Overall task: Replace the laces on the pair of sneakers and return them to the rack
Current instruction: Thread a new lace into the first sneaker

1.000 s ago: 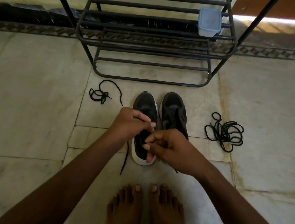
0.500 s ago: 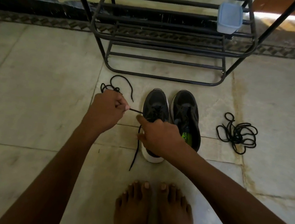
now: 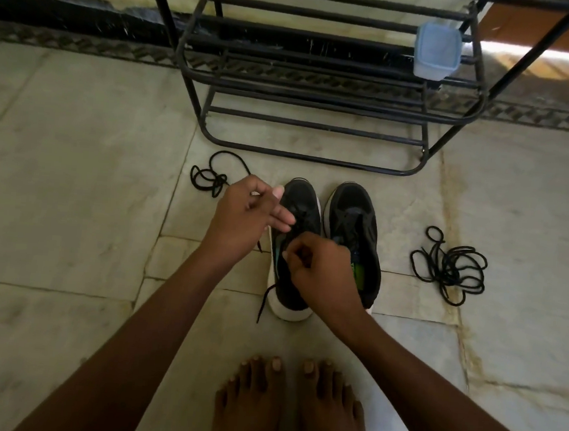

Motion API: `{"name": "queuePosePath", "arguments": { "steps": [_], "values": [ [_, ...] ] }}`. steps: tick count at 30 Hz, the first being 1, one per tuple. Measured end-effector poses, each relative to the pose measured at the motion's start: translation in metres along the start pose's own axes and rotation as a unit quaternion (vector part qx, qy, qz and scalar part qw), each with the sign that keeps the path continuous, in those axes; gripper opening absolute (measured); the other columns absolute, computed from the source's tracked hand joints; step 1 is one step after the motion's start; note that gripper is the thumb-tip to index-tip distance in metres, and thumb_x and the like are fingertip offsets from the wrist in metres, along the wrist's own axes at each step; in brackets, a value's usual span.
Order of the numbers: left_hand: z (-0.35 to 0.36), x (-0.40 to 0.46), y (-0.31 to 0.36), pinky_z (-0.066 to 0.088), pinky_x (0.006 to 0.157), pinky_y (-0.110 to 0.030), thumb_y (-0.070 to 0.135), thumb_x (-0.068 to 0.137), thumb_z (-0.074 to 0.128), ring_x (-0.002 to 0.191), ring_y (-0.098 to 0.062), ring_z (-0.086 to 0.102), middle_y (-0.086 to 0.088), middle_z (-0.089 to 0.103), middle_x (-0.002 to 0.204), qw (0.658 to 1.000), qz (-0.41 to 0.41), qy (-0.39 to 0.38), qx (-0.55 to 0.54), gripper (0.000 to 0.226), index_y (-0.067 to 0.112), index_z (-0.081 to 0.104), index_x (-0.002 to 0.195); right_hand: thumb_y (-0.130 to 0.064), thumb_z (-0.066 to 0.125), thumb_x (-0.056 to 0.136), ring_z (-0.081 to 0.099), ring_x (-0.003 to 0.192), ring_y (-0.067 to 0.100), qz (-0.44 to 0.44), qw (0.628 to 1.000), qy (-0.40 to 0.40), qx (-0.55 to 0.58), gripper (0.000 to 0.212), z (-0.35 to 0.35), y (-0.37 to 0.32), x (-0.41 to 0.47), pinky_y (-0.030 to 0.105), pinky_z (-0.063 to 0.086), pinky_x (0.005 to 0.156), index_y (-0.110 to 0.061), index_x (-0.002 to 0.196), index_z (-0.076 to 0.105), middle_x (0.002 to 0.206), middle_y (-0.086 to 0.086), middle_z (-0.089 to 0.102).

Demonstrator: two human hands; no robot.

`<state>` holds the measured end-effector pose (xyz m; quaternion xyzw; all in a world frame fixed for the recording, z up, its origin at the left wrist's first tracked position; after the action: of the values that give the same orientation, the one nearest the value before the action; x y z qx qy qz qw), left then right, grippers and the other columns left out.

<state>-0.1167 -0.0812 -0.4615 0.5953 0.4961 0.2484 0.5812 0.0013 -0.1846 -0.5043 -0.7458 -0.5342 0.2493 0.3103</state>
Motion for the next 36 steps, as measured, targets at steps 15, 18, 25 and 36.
{"name": "queuePosePath", "arguments": {
  "steps": [15,18,25,36],
  "values": [
    [0.031,-0.007,-0.008,0.056,0.079,-0.027,0.012,0.094,0.072,0.087,-0.020,0.071,-0.006,0.072,0.090,0.967,0.165,-0.185,0.059,0.006,0.005,0.071,0.092,-0.002,0.054,0.103,0.064,0.062,0.019,-0.002,0.945,0.075,0.317,0.014,-0.064,0.018,0.004,0.028,0.052,0.059,-0.006,0.103,0.067,0.077,0.008,0.070],
    [0.034,-0.003,-0.010,0.050,0.071,-0.014,0.011,0.084,0.083,0.079,-0.011,0.069,0.004,0.072,0.086,0.955,0.232,-0.087,0.165,0.006,0.012,0.077,0.085,-0.002,0.054,0.103,0.062,0.060,0.025,0.001,0.944,0.069,0.322,0.013,-0.064,0.023,0.006,0.030,0.052,0.059,-0.005,0.101,0.067,0.074,0.010,0.069],
    [0.032,-0.001,-0.014,0.053,0.059,-0.025,0.008,0.088,0.073,0.061,-0.004,0.061,0.007,0.062,0.075,0.927,0.240,0.020,0.289,0.023,0.017,0.054,0.096,-0.004,0.056,0.102,0.066,0.066,0.020,-0.020,0.965,0.065,0.254,0.016,-0.054,0.025,0.001,0.039,0.057,0.065,-0.012,0.102,0.069,0.075,0.001,0.069],
    [0.012,0.000,-0.013,0.062,0.078,-0.029,0.000,0.078,0.084,0.080,-0.019,0.077,-0.004,0.078,0.081,0.991,0.125,0.039,0.003,0.013,0.002,0.075,0.088,-0.005,0.058,0.101,0.066,0.068,0.013,-0.026,0.981,0.077,0.174,0.016,-0.055,0.040,0.007,0.020,0.052,0.067,-0.013,0.102,0.071,0.075,-0.005,0.069]
  ]
}}
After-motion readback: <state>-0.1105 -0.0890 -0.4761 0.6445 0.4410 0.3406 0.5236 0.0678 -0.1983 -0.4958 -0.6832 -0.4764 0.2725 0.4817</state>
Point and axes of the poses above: each hand's wrist, its own x-axis towards the middle knuckle, its own z-axis out of the palm, y = z × x, the point moved 2 cm from there along x, towards the middle knuckle
